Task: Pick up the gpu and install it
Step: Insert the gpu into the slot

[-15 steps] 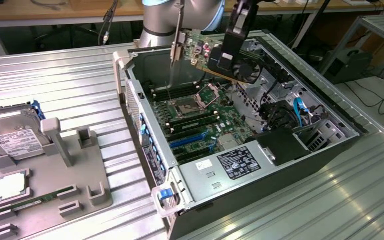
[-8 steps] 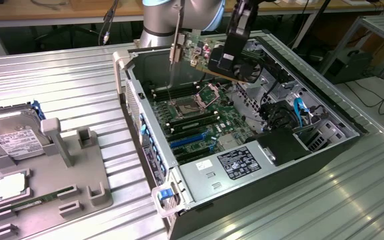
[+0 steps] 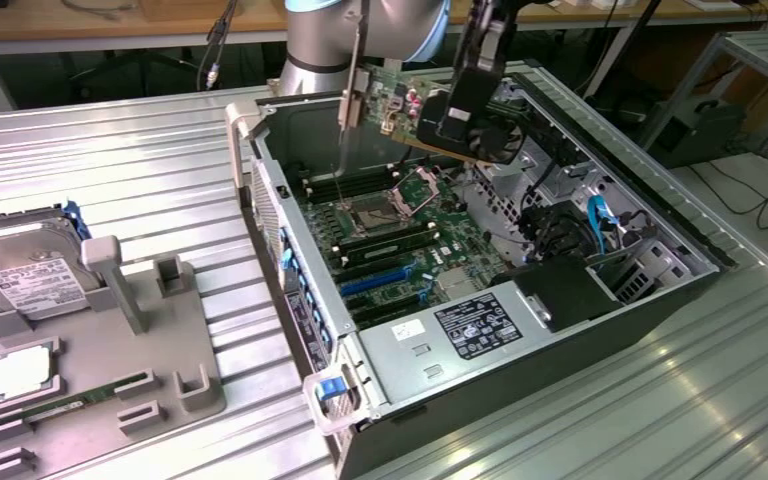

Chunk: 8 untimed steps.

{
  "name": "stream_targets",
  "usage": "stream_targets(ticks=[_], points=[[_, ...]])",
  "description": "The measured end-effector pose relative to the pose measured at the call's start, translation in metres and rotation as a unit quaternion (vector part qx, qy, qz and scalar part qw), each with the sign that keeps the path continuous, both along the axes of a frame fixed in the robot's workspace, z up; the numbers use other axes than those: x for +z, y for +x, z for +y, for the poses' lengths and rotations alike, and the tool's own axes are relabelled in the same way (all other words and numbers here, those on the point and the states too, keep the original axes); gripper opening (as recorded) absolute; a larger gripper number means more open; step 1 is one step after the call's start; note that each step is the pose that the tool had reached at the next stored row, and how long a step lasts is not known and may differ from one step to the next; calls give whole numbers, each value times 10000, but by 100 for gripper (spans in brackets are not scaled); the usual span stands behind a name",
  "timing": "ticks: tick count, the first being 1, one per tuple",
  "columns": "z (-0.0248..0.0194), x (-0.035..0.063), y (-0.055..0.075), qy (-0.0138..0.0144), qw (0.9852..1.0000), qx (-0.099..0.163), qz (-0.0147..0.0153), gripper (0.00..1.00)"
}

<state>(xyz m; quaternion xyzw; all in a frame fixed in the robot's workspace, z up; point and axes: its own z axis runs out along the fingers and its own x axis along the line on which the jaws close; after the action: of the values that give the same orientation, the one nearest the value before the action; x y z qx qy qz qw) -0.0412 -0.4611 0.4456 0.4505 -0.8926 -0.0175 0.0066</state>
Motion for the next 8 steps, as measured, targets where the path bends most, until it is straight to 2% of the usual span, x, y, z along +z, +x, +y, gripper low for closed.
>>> stream_targets(ticks=[8], points=[[0,0,12,0,9997,249,0,28]])
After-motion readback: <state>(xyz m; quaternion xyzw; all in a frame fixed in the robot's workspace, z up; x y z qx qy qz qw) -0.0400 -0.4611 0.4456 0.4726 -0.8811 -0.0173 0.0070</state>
